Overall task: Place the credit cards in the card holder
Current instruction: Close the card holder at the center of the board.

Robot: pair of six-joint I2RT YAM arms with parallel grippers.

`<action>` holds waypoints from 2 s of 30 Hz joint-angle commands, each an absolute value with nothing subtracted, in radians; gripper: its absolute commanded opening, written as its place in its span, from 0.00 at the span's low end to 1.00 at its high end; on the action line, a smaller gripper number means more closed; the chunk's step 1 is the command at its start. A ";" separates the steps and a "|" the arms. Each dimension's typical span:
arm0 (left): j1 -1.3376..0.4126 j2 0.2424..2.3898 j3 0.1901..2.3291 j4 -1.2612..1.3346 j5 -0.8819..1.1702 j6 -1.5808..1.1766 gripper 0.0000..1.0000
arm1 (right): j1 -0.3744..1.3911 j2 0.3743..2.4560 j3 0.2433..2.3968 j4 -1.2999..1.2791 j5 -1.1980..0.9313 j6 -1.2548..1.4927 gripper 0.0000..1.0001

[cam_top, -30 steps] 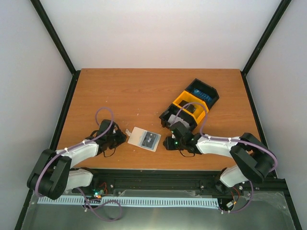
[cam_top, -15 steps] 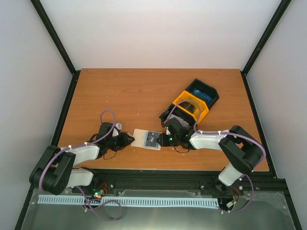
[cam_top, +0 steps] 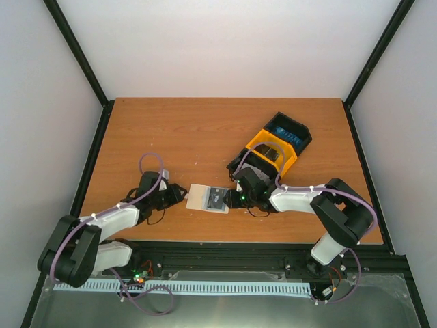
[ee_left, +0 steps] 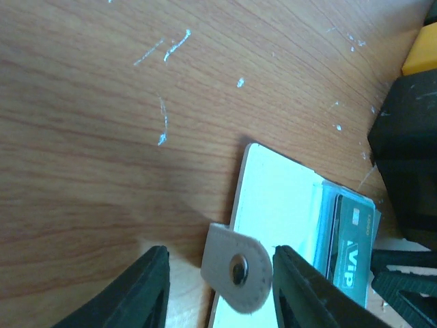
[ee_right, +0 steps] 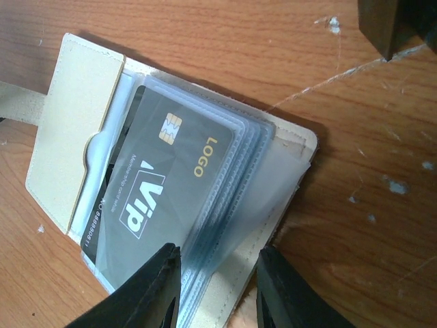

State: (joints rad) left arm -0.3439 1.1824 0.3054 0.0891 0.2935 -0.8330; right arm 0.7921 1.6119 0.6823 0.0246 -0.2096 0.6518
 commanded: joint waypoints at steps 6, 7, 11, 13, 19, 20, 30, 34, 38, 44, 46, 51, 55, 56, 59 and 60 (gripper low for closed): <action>-0.339 1.267 0.365 0.150 0.382 -0.761 0.16 | 0.785 1.641 0.687 -0.037 -0.214 0.651 0.31; -0.339 1.249 0.366 0.154 0.391 -0.752 0.12 | 0.786 1.641 0.686 -0.036 -0.214 0.652 0.31; -0.339 1.171 0.372 0.203 0.491 -0.684 0.06 | 0.785 1.639 0.687 -0.033 -0.210 0.650 0.31; -0.339 1.158 0.382 0.219 0.545 -0.665 0.05 | 0.785 1.638 0.688 -0.031 -0.205 0.643 0.31; -0.339 1.206 0.393 0.313 0.682 -0.669 0.02 | 0.781 1.677 0.706 0.017 -0.252 0.637 0.31; -0.340 1.222 0.396 0.320 0.695 -0.670 0.02 | 0.779 1.690 0.710 0.033 -0.269 0.638 0.31; -0.378 1.342 0.400 0.431 0.791 -0.686 0.05 | 0.776 1.755 0.725 0.135 -0.356 0.650 0.34; -0.405 1.424 0.424 0.481 0.798 -0.684 0.05 | 0.774 1.754 0.724 0.134 -0.346 0.649 0.34; -0.442 1.515 0.466 0.526 0.808 -0.685 0.05 | 0.772 1.740 0.713 0.126 -0.318 0.651 0.34; -0.480 1.639 0.536 0.563 0.808 -0.702 0.05 | 0.770 1.654 0.671 0.118 -0.190 0.641 0.34; -0.482 1.661 0.545 0.573 0.790 -0.710 0.05 | 0.770 1.624 0.655 0.100 -0.151 0.614 0.35; -0.491 1.723 0.567 0.595 0.768 -0.730 0.05 | 0.769 1.501 0.582 0.063 -0.113 0.561 0.35; -0.498 1.763 0.562 0.641 0.761 -0.761 0.06 | 0.770 1.446 0.544 0.119 -0.274 0.520 0.40; -0.500 1.770 0.561 0.648 0.760 -0.767 0.06 | 0.771 1.448 0.544 0.134 -0.310 0.518 0.41; -0.503 1.783 0.563 0.650 0.746 -0.772 0.08 | 0.772 1.475 0.569 0.163 -0.370 0.525 0.42; -0.504 1.785 0.563 0.649 0.742 -0.774 0.09 | 0.772 1.490 0.585 0.160 -0.372 0.527 0.42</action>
State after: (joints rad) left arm -0.4953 1.7676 0.5423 0.5930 0.7647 -0.7551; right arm 0.7738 1.4628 0.5533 0.1127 -0.2829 0.5518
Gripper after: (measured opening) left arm 0.078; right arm 0.421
